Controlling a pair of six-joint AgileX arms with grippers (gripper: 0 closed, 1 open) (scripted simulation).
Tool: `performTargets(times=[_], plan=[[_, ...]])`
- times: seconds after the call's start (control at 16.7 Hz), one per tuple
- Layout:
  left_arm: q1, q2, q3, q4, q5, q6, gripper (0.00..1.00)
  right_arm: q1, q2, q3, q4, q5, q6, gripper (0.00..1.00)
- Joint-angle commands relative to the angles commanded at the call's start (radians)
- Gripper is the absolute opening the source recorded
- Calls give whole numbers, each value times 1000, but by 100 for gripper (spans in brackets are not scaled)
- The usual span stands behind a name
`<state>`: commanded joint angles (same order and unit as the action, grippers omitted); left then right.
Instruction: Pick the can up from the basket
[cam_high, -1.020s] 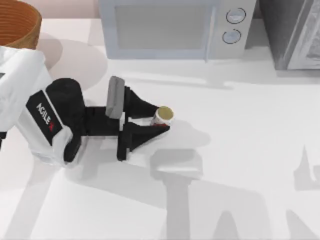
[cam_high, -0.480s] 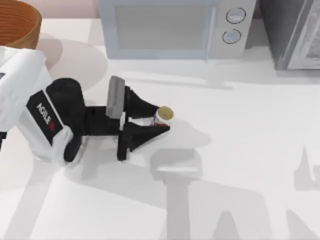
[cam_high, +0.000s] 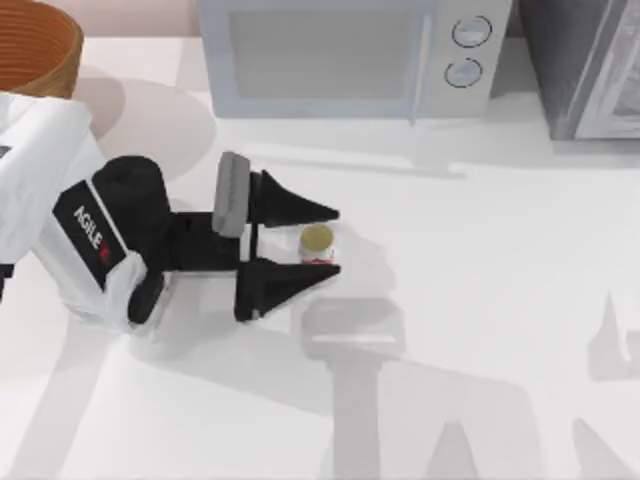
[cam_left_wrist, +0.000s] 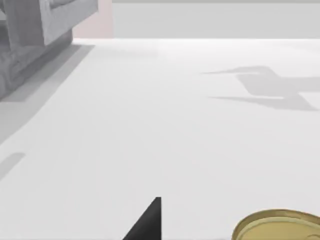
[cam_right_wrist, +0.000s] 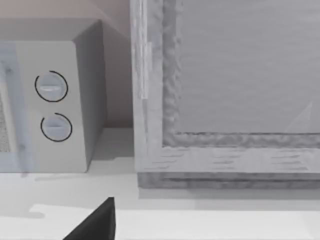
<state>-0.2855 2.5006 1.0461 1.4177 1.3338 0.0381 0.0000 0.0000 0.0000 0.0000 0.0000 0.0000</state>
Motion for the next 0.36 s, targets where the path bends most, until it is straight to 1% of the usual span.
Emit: performTargets(times=[0.06, 0.36], plan=[[0, 0, 0, 0, 0, 0, 100, 0, 0, 0, 0, 0, 0, 100], [0, 0, 0, 0, 0, 0, 100, 0, 0, 0, 0, 0, 0, 100]])
